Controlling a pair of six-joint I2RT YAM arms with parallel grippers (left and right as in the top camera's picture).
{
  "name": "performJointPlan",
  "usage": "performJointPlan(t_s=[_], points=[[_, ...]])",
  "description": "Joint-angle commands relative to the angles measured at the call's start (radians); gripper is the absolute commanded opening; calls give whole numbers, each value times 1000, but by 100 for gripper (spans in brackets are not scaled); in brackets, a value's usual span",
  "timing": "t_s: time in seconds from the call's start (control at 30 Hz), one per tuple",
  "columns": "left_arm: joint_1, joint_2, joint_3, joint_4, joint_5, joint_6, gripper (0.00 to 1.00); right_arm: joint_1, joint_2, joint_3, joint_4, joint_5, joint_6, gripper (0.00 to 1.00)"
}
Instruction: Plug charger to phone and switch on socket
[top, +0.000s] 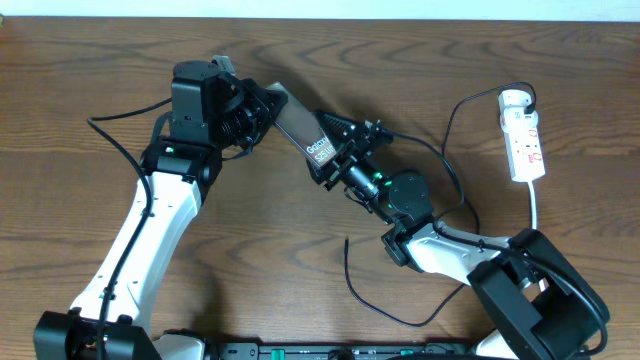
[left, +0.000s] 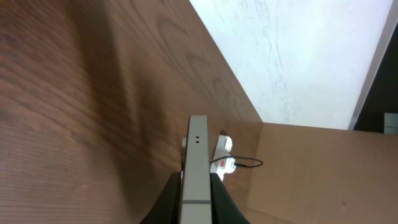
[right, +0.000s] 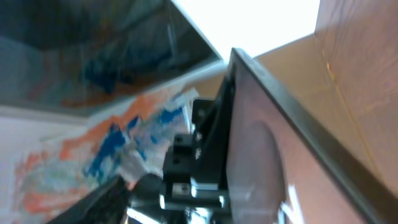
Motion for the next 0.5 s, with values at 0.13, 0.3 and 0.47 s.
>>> performJointPlan(t_s=[0.13, 0.3, 0.47], points=[[10, 0, 9, 7, 0, 10, 7, 11, -13, 19, 2, -16, -14, 99], [58, 0, 9, 26, 51, 9, 7, 10, -13, 17, -12, -27, -14, 99], [182, 0, 9, 114, 235, -8, 7, 1, -13, 17, -103, -59, -21, 99]])
